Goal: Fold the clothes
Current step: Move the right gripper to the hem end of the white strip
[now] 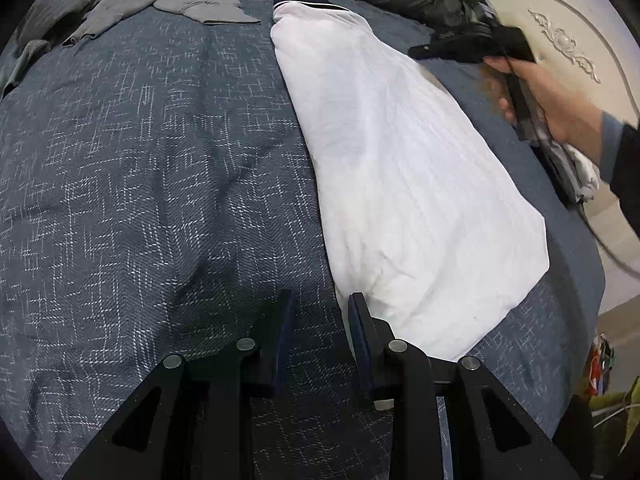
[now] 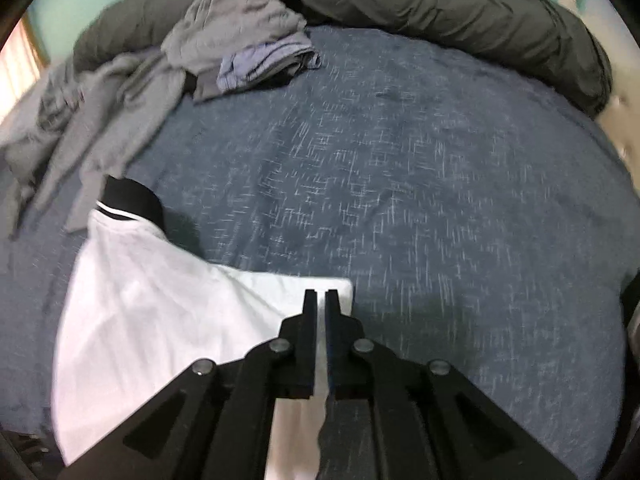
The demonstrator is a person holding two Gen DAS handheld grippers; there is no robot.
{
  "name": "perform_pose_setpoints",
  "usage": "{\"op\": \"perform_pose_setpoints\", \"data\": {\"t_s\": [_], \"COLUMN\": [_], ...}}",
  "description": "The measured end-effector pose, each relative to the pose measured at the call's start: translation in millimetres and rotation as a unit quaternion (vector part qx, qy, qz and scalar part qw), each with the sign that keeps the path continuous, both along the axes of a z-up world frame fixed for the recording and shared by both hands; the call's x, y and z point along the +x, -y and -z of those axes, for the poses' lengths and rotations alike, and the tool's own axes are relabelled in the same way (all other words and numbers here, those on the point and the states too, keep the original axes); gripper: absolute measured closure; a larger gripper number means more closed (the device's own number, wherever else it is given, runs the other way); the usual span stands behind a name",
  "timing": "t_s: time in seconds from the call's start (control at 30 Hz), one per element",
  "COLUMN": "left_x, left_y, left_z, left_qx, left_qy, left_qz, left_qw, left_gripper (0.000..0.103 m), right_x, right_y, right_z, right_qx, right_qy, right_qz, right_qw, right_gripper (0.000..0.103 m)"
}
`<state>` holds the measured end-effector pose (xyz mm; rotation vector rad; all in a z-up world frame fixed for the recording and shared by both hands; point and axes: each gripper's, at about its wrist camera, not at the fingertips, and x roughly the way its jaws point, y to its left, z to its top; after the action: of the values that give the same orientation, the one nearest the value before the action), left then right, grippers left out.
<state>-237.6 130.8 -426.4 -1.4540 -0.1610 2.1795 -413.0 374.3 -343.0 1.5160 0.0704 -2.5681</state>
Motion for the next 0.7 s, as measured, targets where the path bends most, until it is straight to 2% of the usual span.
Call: {"op": "perform_pose_setpoints", "data": {"t_s": [0.1,0.23,0.27,0.37,0.57,0.7], "left_x": [0.2,-0.4,0.3,-1.3,-1.1,0.8], "left_y": [-1.6,-0.6,-1.4,-5.4,-11.8,-13.5], "left_z": [-0.3,0.7,0.5,0.4,2.0,-1.0], "left_qx": [-0.003,0.004,0.002,-0.003,-0.002,0.005], "left_qy": [-0.001,0.002,0.000,-0.006,-0.008,-0.007], "left_qz": [-0.003,-0.014,-0.014,-0.018,-0.028,-0.031], "left_qw": [1.0000,0.9999,0.9999,0.9998,0.9996,0.9995], "left_gripper": [0.074,0.074,0.074,0.074,0.074,0.074], "right_x": [16.7,32.5,36.1,43.2,36.1,31.0], "right_y": [-6.4,-16.0,-17.7,-20.9,-29.1,-27.6], "right_z": [2.1,9.5,11.3,16.0,13.7,18.8], "right_qx": [-0.033,-0.074,-0.081,-0.087,-0.073,-0.076], "right_qy": [0.011,0.031,0.032,0.033,0.016,0.030], "right_qz": [0.006,0.012,0.006,-0.006,0.016,0.020], "right_qw": [0.999,0.997,0.996,0.996,0.997,0.996], "right_gripper": [0.069,0.069,0.070,0.095,0.098,0.097]}}
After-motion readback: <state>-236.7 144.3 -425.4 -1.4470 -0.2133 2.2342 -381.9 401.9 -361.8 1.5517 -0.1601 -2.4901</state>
